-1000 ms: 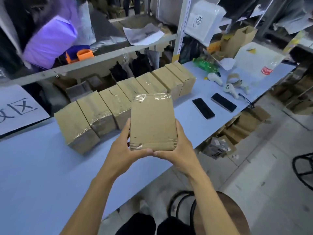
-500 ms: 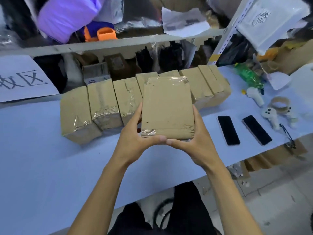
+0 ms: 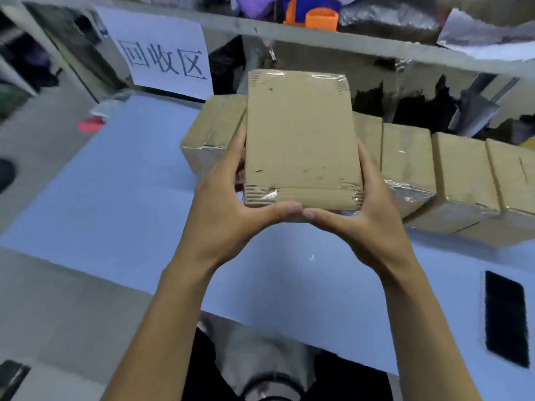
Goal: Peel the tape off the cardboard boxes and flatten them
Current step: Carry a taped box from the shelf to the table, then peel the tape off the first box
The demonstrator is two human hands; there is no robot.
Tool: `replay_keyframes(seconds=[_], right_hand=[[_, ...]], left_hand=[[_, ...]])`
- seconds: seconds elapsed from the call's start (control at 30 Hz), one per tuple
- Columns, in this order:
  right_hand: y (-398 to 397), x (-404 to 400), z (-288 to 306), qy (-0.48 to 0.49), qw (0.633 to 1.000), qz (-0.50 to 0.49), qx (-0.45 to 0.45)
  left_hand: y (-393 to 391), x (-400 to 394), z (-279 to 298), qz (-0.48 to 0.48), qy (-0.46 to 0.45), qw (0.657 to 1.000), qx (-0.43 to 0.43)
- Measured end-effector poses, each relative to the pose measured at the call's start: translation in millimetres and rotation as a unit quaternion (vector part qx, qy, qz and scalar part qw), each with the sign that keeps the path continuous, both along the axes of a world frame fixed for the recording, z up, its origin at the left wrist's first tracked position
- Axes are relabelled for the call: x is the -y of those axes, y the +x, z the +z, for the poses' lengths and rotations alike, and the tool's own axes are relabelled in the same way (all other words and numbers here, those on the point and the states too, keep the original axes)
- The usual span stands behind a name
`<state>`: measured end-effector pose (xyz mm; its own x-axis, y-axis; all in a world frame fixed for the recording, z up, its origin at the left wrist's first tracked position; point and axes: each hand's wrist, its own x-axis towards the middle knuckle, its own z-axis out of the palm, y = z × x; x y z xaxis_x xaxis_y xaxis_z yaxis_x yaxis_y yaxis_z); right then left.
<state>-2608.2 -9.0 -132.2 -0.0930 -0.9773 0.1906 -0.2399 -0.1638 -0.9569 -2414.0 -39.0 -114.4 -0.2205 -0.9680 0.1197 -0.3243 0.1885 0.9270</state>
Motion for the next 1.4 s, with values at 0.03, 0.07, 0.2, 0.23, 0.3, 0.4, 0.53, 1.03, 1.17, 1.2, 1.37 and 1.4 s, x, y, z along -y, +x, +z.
replay_keyframes(seconds=[0.03, 0.07, 0.2, 0.23, 0.3, 0.4, 0.53, 1.03, 1.17, 1.2, 1.37, 1.4], right_hand=[[10, -1, -6, -0.013, 1.0, 0.016, 0.004], [20, -3, -12, -0.026, 0.999, 0.034, 0.01], [48, -32, -36, -0.054, 0.991, 0.111, 0.042], [52, -43, -43, -0.061, 0.99, 0.124, 0.033], [59, -61, -59, -0.061, 0.987, 0.147, 0.019], [71, -97, -82, -0.027, 0.988, 0.139, 0.067], [75, -112, -103, 0.02, 0.985, 0.131, 0.113], [47, -77, -153, 0.083, 0.976, 0.011, -0.203], [43, -74, -150, -0.025, 0.952, 0.043, -0.301], [45, -73, -150, -0.027, 0.95, 0.055, -0.305], [50, -69, -164, -0.071, 0.931, 0.05, -0.355], [49, -69, -167, -0.072, 0.933, 0.044, -0.351]], left_hand=[[10, -5, -6, 0.011, -0.014, 1.0, 0.007], [21, -11, -13, 0.021, -0.028, 0.999, 0.015], [57, -53, -46, 0.071, -0.059, 0.995, 0.039], [62, -69, -56, 0.081, -0.06, 0.994, 0.031], [69, -95, -80, 0.101, -0.052, 0.994, 0.006], [73, -135, -100, 0.125, -0.018, 0.992, -0.027], [77, -147, -113, 0.099, 0.004, 0.995, -0.029], [43, -104, -173, 0.12, -0.003, 0.992, -0.026], [48, -91, -170, 0.081, -0.007, 0.997, -0.014], [49, -88, -168, 0.079, -0.006, 0.997, -0.014], [54, -82, -165, 0.039, 0.008, 0.999, 0.019], [54, -82, -165, 0.027, 0.0, 0.999, 0.027]])
